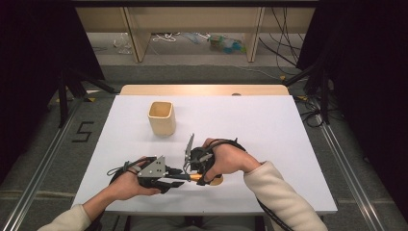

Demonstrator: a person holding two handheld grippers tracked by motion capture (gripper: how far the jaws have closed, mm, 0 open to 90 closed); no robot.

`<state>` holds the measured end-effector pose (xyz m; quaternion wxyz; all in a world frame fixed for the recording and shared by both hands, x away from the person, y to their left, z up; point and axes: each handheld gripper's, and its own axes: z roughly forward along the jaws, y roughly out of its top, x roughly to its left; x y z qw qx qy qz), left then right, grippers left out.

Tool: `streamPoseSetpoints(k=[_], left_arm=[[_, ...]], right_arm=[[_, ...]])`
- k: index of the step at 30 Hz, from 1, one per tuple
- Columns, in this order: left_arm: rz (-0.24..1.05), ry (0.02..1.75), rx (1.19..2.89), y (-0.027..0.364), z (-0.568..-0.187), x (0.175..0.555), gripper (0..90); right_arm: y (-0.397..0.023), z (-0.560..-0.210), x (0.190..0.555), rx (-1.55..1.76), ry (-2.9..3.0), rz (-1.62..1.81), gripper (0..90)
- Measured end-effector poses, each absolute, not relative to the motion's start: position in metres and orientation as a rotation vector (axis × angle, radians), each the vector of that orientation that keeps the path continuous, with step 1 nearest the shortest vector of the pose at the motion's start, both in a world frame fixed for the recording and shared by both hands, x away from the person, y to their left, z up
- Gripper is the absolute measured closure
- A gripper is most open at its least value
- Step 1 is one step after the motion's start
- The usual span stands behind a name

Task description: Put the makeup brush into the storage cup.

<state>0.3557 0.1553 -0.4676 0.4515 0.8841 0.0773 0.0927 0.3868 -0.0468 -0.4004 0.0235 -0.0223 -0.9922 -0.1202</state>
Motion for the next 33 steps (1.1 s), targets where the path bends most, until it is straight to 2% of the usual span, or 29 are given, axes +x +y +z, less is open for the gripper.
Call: streamPoseSetpoints(k=[4, 15, 17, 33], left_arm=[[0.223, 0.200, 2.184, 0.1551, -0.4687, 0.3559, 66.6], [0.225, 0.148, 2.247, 0.1554, -0.4699, 0.3552, 72.3], [0.222, 0.145, 2.256, 0.1549, -0.4705, 0.3539, 73.1], [0.206, 0.106, 2.255, 0.1569, -0.4681, 0.3527, 75.8]], right_arm=[[-0.0455, -0.4013, 0.3861, -0.062, -3.067, -0.369, 61.9], [-0.0440, -0.3976, 0.3834, -0.098, -3.072, -0.336, 61.8], [-0.0431, -0.3984, 0.3856, -0.028, -3.076, -0.377, 61.8], [-0.0430, -0.3955, 0.3869, -0.074, -3.072, -0.409, 61.0]])
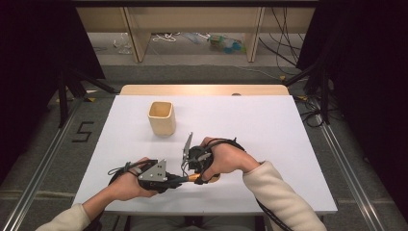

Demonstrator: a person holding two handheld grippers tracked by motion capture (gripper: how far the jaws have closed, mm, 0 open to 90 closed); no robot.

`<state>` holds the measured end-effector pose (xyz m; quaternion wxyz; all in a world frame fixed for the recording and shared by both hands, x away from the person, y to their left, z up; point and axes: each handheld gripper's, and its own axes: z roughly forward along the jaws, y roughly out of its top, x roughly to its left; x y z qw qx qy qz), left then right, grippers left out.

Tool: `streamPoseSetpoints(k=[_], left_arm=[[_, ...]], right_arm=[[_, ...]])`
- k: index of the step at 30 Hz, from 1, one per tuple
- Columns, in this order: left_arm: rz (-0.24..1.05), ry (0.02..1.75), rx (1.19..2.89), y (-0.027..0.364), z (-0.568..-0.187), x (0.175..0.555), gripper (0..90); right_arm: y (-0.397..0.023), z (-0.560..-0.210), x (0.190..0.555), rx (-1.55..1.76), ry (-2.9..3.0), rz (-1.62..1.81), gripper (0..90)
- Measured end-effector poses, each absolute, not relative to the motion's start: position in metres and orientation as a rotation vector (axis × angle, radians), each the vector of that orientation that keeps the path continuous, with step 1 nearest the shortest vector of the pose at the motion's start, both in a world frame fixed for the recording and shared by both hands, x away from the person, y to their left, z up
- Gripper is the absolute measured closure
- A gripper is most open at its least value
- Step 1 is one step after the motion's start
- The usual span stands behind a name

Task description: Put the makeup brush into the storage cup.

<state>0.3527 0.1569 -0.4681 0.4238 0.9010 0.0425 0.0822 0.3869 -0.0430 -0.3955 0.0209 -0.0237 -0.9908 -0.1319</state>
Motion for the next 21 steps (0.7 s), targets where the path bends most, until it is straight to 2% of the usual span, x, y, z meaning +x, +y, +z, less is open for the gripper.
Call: streamPoseSetpoints(k=[4, 7, 11, 14, 17, 21], left_arm=[[0.225, 0.100, 2.246, 0.157, -0.466, 0.353, 75.9], [0.229, 0.112, 2.228, 0.157, -0.465, 0.353, 76.0], [0.245, 0.130, 2.220, 0.159, -0.466, 0.355, 76.0], [0.247, 0.160, 2.204, 0.160, -0.465, 0.356, 76.0], [0.274, 0.190, 2.179, 0.163, -0.463, 0.358, 76.0], [0.312, 0.247, 2.129, 0.167, -0.459, 0.361, 76.0]], right_arm=[[-0.044, -0.394, 0.388, -0.110, -3.068, -0.436, 59.6], [-0.045, -0.393, 0.390, -0.099, -3.062, -0.474, 52.5], [-0.047, -0.384, 0.390, -0.183, -3.083, -0.540, 37.1], [-0.051, -0.377, 0.393, -0.237, -3.099, -0.656, 28.9], [-0.059, -0.368, 0.396, -0.356, -3.094, -0.802, 23.2], [-0.080, -0.355, 0.404, -0.550, -3.053, -1.105, 20.1]])
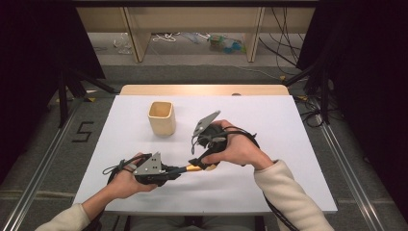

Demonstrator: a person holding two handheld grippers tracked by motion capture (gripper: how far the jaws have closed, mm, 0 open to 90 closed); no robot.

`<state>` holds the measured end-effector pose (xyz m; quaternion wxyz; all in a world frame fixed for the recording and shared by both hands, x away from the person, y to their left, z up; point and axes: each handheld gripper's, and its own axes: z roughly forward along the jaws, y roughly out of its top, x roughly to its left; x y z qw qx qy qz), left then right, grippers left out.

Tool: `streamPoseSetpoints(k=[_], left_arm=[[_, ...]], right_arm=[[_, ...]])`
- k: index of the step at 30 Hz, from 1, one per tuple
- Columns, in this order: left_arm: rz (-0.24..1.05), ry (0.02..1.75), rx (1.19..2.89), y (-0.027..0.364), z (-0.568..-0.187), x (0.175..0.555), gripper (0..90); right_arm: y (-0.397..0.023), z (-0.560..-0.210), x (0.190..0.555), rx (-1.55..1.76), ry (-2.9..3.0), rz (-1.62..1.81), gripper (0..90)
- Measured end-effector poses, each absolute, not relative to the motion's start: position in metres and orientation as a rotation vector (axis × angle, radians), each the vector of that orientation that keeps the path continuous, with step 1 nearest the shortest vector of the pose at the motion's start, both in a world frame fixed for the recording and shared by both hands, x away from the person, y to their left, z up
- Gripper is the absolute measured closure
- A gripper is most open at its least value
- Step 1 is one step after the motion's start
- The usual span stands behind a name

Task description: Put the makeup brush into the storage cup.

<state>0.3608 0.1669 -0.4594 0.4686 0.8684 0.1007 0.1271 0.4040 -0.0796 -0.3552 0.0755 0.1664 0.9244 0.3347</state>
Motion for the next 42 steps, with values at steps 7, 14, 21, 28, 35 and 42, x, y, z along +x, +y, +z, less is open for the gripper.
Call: streamPoseSetpoints(k=[7, 14, 21, 28, 35, 42], left_arm=[[0.388, 0.372, 2.018, 0.172, -0.454, 0.365, 76.0], [0.443, 0.427, 1.933, 0.176, -0.450, 0.368, 76.0], [0.476, 0.476, 1.882, 0.178, -0.446, 0.366, 76.0], [0.516, 0.494, 1.839, 0.179, -0.441, 0.367, 76.0], [0.524, 0.495, 1.822, 0.178, -0.440, 0.366, 76.0], [0.533, 0.487, 1.820, 0.176, -0.439, 0.366, 76.0]], right_arm=[[-0.126, -0.355, 0.408, 0.762, 2.476, 1.299, 18.5], [-0.158, -0.366, 0.406, 0.888, 2.273, 1.516, 15.6], [-0.166, -0.392, 0.396, 1.030, 2.131, 1.656, 15.7], [-0.148, -0.415, 0.381, 1.166, 2.155, 1.802, 17.1], [-0.117, -0.422, 0.376, 1.139, 2.218, 1.852, 17.9], [-0.105, -0.424, 0.380, 1.171, 2.219, 1.875, 19.8]])
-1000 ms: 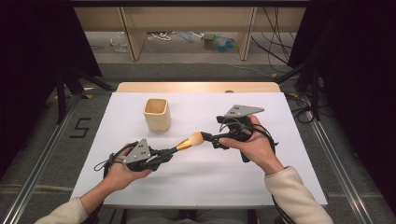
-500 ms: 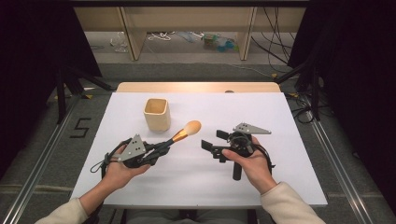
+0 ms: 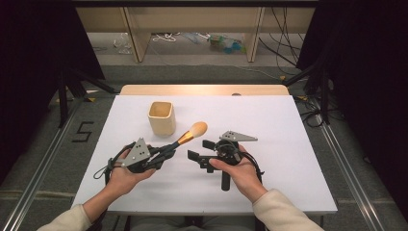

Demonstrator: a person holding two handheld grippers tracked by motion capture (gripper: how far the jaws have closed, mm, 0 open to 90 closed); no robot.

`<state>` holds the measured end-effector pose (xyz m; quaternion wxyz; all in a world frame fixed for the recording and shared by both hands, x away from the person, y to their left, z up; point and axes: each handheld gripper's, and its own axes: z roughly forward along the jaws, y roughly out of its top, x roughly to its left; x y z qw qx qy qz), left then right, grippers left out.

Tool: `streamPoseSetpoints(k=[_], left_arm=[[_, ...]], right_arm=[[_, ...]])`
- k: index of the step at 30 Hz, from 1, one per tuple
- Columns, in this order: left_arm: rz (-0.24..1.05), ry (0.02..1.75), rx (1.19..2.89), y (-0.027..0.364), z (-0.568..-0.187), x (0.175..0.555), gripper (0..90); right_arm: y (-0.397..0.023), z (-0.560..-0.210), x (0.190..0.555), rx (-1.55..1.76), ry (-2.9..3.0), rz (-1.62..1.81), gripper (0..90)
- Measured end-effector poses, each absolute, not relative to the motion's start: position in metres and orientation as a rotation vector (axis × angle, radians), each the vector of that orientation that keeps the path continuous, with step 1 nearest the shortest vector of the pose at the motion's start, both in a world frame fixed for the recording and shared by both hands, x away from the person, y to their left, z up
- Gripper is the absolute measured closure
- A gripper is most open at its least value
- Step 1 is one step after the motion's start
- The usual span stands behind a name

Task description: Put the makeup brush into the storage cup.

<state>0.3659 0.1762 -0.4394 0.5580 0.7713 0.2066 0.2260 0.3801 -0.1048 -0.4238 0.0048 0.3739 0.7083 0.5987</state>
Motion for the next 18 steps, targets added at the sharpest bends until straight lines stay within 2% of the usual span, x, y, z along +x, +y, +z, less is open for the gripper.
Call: streamPoseSetpoints(k=[18], left_arm=[[0.535, 0.482, 1.817, 0.173, -0.439, 0.365, 76.0]], right_arm=[[-0.087, -0.423, 0.394, 1.235, 2.168, 1.938, 21.4]])
